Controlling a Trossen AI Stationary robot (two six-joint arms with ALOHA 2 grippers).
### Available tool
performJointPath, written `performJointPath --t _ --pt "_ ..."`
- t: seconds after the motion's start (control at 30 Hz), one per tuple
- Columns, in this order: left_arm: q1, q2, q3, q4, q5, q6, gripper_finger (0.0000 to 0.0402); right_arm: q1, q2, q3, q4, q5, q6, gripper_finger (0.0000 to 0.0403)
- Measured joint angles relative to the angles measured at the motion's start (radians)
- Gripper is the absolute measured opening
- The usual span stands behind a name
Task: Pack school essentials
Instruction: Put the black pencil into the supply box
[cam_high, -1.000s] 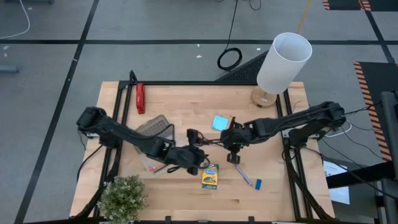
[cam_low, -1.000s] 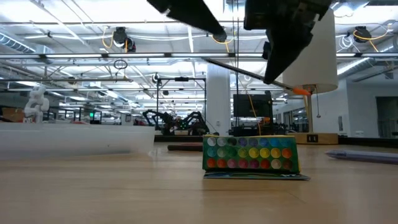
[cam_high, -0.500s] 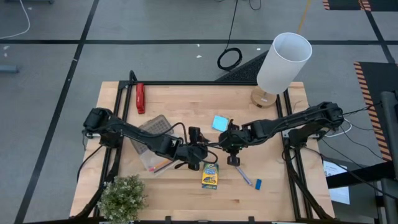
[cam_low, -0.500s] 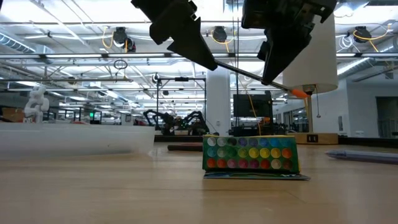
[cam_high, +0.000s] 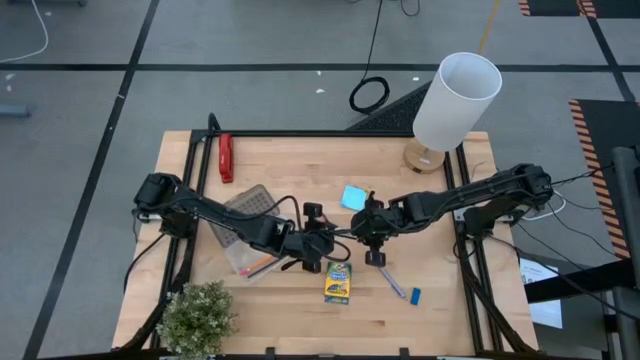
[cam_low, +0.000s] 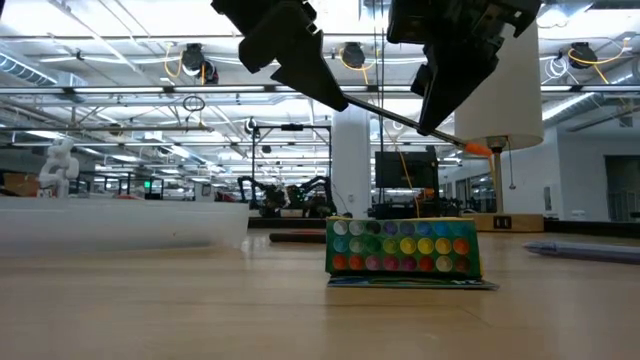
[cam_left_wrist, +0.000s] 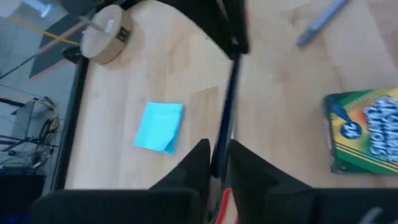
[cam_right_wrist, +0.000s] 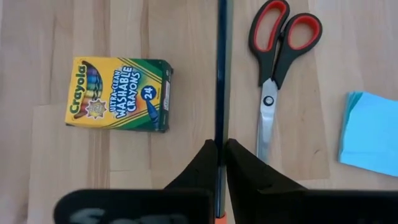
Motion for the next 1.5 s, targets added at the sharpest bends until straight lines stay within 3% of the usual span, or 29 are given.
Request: performJointPath --t 0.2,0.4,0.63,0.83,1.03,1.2,1.37,1.5 --pt "0.001 0.0 -0.001 -0.006 0.064 0.009 0.0017 0.001 -0.001 0.0 0.001 0.007 -0.012 0.0036" --pt "0.002 -0.005 -0.001 -0.053 0.068 -0.015 0.0031 0.009 -0.041 -0.001 0.01 0.056 -0.016 0.0146" --pt "0.002 -0.082 -0.002 -0.219 0.063 -0.137 0.0015 0.094 -0.183 -0.007 -0.001 0.259 -0.05 0.0254" --pt "-0.033 -0.213 -0.023 -0.306 -0.019 -0.251 0.0022 0.192 -0.329 -0.091 0.093 0.394 -0.152 0.0271" --pt "-0.097 -0.392 -0.14 -0.291 -0.131 -0.326 0.0015 0.209 -0.444 -0.224 0.311 0.394 -0.263 0.0256" --pt "-0.145 -0.549 -0.284 -0.14 -0.217 -0.335 0.0024 0.194 -0.492 -0.346 0.583 0.393 -0.402 0.0248" --pt "-0.153 -0.662 -0.468 0.234 -0.196 -0.183 0.0018 0.163 -0.484 -0.471 0.967 0.39 -0.542 0.0241" --pt "-0.139 -0.683 -0.588 0.536 -0.134 -0.075 0.0017 0.121 -0.462 -0.539 1.202 0.285 -0.564 0.0232"
